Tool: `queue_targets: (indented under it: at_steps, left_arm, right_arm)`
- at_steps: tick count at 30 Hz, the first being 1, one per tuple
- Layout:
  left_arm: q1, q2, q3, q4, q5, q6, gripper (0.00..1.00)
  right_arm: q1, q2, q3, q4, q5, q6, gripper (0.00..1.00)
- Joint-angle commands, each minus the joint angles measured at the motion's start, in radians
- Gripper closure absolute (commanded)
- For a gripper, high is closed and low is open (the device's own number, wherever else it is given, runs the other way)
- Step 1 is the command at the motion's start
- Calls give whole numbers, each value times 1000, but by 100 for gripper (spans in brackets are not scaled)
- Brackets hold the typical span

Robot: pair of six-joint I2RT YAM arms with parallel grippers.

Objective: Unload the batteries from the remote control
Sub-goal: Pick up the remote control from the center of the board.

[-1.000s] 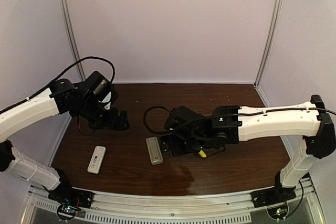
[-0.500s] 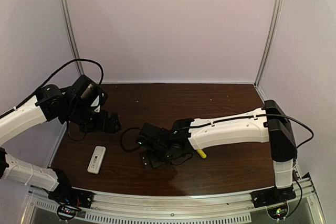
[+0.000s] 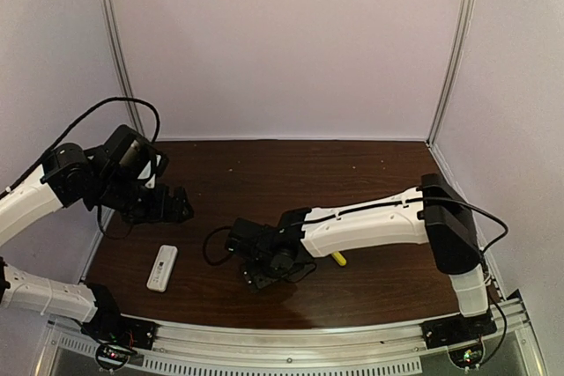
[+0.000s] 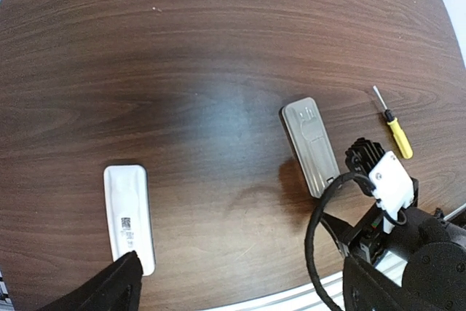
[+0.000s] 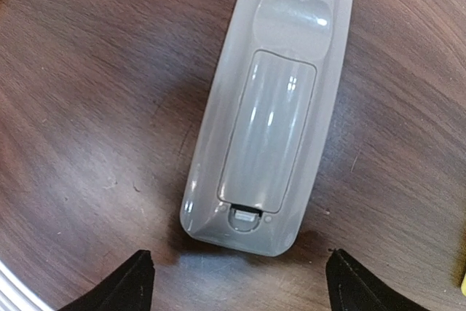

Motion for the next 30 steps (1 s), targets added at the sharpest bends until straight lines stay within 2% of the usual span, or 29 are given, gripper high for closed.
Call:
queue_targets:
  at_steps: [1, 17, 23, 30]
  left_arm:
    - [7, -24, -30, -3, 11, -44, 3]
    - [7, -29, -44, 9, 23, -93, 3]
    - [7, 9, -32, 21, 28, -79, 3]
    - [8, 37, -25, 36, 27, -77, 3]
  right_arm:
    - [-26, 25, 15, 13, -7, -18, 20]
    - [-68, 83, 22, 77, -69, -40, 27]
    - [-76, 98, 22, 58, -60, -55, 43]
    - [-80, 102, 1, 56, -55, -70, 44]
